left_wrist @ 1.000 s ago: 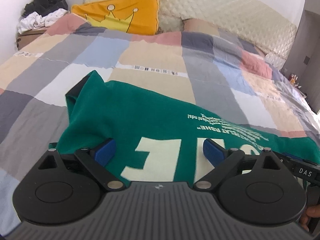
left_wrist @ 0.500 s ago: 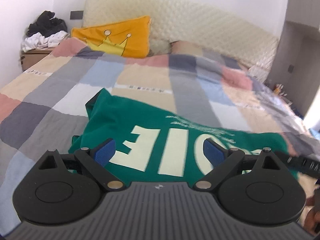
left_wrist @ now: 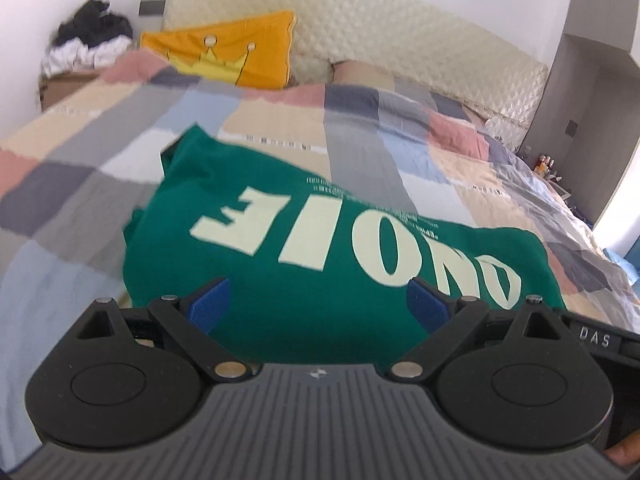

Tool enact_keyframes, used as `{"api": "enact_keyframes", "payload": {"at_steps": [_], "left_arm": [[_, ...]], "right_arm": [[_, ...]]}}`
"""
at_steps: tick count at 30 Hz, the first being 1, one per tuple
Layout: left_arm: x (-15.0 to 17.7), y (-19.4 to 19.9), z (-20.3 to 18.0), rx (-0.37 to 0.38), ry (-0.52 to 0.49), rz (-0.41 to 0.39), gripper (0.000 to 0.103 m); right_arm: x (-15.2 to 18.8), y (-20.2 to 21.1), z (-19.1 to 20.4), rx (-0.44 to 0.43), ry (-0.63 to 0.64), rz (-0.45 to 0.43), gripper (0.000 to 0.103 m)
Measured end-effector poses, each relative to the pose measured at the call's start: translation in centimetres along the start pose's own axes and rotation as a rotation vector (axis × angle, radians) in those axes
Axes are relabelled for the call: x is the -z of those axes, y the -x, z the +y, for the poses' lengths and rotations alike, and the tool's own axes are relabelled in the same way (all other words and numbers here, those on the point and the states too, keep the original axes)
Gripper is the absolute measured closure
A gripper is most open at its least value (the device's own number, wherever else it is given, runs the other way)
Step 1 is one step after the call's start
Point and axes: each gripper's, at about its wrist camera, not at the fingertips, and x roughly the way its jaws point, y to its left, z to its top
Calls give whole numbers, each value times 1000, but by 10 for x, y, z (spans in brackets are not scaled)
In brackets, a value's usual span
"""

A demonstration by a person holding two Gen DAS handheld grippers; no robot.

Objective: Fold large clothes
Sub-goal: 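Move both open tools down to the folded hoodie's end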

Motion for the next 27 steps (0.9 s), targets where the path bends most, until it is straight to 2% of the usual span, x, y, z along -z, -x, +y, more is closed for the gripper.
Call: {"api": "enact_keyframes", "payload": {"at_steps": [7,12,17,23,27], "left_arm": [[0,-20,20,64,132,83,7],[3,-32,32,101,228,129,6],[8,-48,52,190,390,194,6],[20,-69,77,342,622,278,4],[31,-85,93,418,773,294,2]], "right_arm": [[10,-25,-26,-95,-249,71,15],[19,-44,-46,-110,-451,69,14],[21,-63,-56,-173,-584,54,13],[24,-71,-57,-246,-667,27,11],[27,-64,-57,-306,-679,-7,11]]}}
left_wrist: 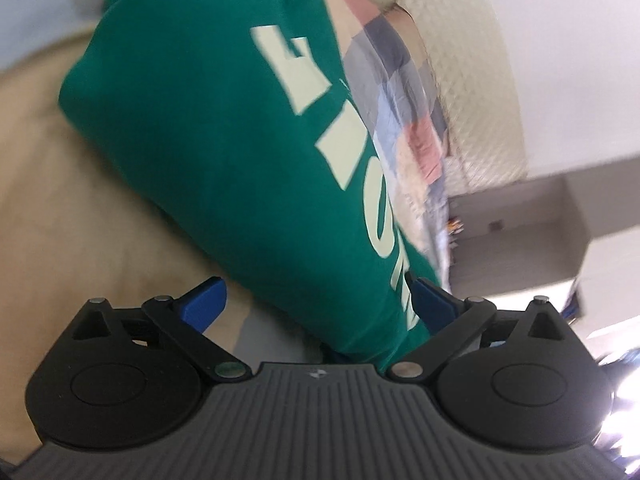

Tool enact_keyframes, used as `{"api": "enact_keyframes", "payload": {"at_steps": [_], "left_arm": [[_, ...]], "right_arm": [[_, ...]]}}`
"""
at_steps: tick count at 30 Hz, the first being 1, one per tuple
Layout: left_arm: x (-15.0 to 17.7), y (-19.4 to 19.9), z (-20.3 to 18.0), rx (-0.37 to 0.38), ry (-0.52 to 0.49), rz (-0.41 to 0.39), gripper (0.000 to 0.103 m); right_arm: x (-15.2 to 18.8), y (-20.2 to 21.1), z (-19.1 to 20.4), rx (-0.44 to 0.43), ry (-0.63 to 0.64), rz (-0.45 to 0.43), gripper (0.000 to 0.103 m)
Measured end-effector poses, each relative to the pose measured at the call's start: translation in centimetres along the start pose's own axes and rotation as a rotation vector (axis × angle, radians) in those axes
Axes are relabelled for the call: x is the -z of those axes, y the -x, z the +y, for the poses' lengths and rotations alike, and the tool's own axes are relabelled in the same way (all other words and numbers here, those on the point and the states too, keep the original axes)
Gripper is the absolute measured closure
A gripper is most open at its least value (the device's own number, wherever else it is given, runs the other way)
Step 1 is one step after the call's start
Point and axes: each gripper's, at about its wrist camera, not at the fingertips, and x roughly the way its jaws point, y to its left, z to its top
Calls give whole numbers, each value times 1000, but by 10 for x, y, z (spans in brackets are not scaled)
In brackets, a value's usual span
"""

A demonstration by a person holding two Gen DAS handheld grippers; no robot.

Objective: Fold large clothes
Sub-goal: 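Move both open tools down to the folded hoodie's end, then close both tools on the end of the folded hoodie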

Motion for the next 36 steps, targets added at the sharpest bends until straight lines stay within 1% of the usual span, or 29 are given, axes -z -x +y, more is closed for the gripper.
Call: {"api": "enact_keyframes", "payload": {"at_steps": [3,7,11,15,18,22,25,28,30,31,33,34,36], "left_arm": [[-7,-6,17,40,99,2,2],[-13,-15,38,39,214,-31,2],[-22,-26,58,98,346,-68,2],[-31,-27,59,111,357,-161,2],[-39,-36,60,122,386,-177,3],[-48,-47,62,84,417,-220,4],[-57,-57,60,35,428,-252,5],[-63,-66,51,-13,392,-280,12],[-64,-69,44,-32,362,-286,25],[-65,-70,42,-39,353,-285,28],[-66,-72,37,-44,341,-284,39],[-67,-73,34,-43,332,-286,40],[-70,-71,30,-54,301,-292,46]], "right_arm": [[4,2,5,-34,21,-7,11],[7,6,10,-70,37,-14,11],[11,8,10,-68,40,-16,11],[12,7,10,-69,28,-17,11],[12,4,9,-67,24,-16,11],[9,2,4,-64,19,-16,11],[11,3,3,-57,16,-16,11],[8,12,6,-44,10,-12,11],[4,18,1,-29,14,-20,12],[5,19,0,-17,16,-29,12],[4,27,0,32,18,-73,12],[4,31,-1,55,17,-102,12],[1,39,-6,57,-10,-135,12]]}}
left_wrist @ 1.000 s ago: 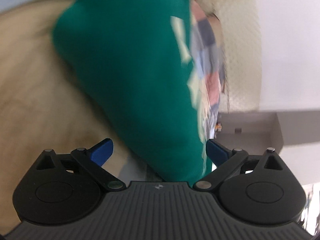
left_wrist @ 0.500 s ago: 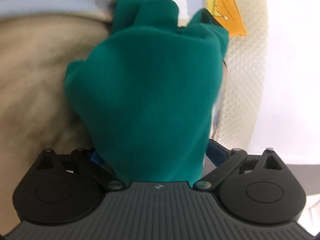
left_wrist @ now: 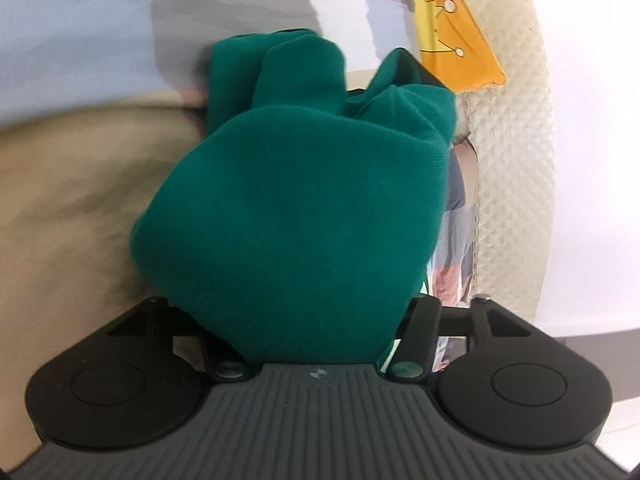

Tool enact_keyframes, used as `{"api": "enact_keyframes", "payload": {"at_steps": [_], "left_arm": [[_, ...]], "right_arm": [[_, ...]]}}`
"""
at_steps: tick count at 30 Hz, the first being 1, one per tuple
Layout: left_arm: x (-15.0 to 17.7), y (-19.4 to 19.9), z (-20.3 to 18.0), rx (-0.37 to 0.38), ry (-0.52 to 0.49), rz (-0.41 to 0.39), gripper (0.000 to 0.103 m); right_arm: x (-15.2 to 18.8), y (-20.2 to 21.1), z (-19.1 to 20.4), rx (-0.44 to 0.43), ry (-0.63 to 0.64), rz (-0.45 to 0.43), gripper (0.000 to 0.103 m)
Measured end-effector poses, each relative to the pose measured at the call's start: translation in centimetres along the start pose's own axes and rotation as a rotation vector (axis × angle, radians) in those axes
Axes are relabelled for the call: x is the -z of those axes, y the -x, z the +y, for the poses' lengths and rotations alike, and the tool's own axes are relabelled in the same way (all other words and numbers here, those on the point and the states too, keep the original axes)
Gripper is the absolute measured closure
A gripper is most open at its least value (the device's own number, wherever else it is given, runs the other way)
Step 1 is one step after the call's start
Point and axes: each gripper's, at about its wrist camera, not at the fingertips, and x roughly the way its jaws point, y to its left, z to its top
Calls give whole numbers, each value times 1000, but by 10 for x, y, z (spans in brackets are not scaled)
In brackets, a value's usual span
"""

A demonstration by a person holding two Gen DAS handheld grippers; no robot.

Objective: Fold large clothes
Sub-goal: 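Close both tools on the end of the folded hoodie, then lift the gripped end with both tools and fold it over the bundle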

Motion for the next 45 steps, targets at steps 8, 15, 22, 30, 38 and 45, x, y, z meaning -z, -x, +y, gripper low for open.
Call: {"api": "enact_keyframes", "payload": {"at_steps": [8,15,22,30,38,45], "left_arm": [[-9,14,8,5,-58,1,50],[-17,13,8,6,-57,12,49],[-31,20,29,35,63,54,22],[-28,5,35,28,87,41,12],[-30,19,19,41,23,16,53],[-14,48,-1,64,-94,-65,61]], "right_arm": [[-11,-6,9,67,41,-32,11],[-15,-15,11,99,11,-83,7],[-22,-25,8,64,1,-103,4],[-16,-16,4,54,27,-99,17],[-17,-19,11,-9,67,-88,46],[-11,-1,24,-98,132,-77,54]]}}
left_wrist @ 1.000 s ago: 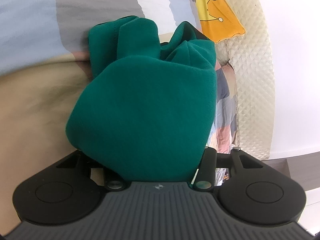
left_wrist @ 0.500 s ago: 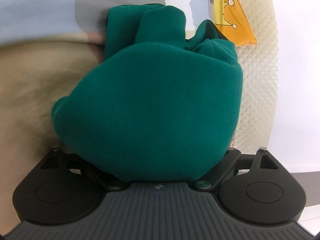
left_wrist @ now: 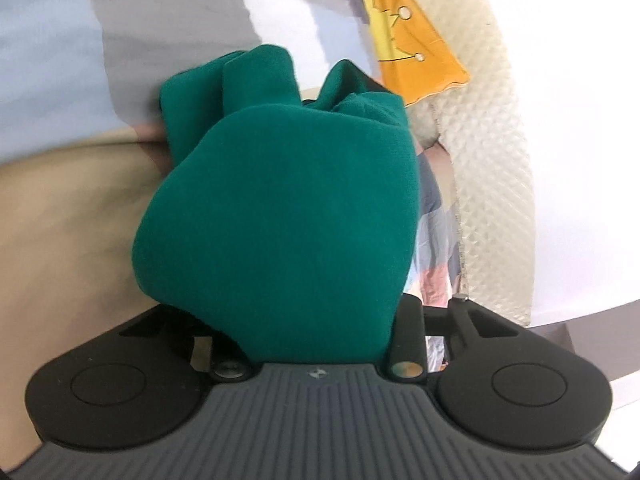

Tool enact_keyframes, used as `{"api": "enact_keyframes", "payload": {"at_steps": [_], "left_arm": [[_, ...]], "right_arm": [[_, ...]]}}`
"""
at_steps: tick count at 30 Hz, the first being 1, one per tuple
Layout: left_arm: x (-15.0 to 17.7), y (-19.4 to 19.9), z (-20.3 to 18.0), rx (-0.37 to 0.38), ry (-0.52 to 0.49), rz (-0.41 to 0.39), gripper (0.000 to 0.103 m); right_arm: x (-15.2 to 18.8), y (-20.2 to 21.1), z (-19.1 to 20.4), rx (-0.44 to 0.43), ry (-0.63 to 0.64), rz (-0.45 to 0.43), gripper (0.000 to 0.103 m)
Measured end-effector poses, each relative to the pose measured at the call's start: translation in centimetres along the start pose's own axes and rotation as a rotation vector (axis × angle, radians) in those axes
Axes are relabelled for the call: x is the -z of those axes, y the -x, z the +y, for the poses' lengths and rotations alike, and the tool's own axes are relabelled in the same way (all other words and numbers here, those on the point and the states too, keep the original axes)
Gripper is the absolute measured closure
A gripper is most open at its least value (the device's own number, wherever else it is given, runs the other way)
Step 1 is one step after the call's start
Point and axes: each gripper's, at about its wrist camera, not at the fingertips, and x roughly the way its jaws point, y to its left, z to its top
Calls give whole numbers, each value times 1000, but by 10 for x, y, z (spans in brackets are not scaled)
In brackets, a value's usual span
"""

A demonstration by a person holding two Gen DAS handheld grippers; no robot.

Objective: Fold large clothes
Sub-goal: 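Lift the gripped end with both tools and fold it over the bundle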

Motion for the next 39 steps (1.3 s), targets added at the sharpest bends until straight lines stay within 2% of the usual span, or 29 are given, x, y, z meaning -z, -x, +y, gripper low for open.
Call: {"api": "enact_keyframes", "payload": {"at_steps": [6,11,14,22,25,26,31,39], "left_arm": [[0,31,-4,38,-14,15,61],[0,60,-12,65,-53,46,61],[1,70,-30,87,-102,49,61],[9,71,-89,170,-221,90,61],[15,55,-118,187,-237,129,61],[27,51,-130,192,-244,141,61],[43,8,-177,212,-242,208,61],[66,-106,-258,191,-276,289,60]], "right_arm": [[10,33,17,-47,102,24,54],[11,59,32,-86,128,44,54],[6,61,38,-111,95,51,54],[-21,92,79,-156,162,-3,54],[-45,100,97,-158,188,-28,54],[-53,102,102,-157,196,-35,54],[-105,103,124,-147,231,-70,54],[-212,64,143,-114,243,-113,54]]}}
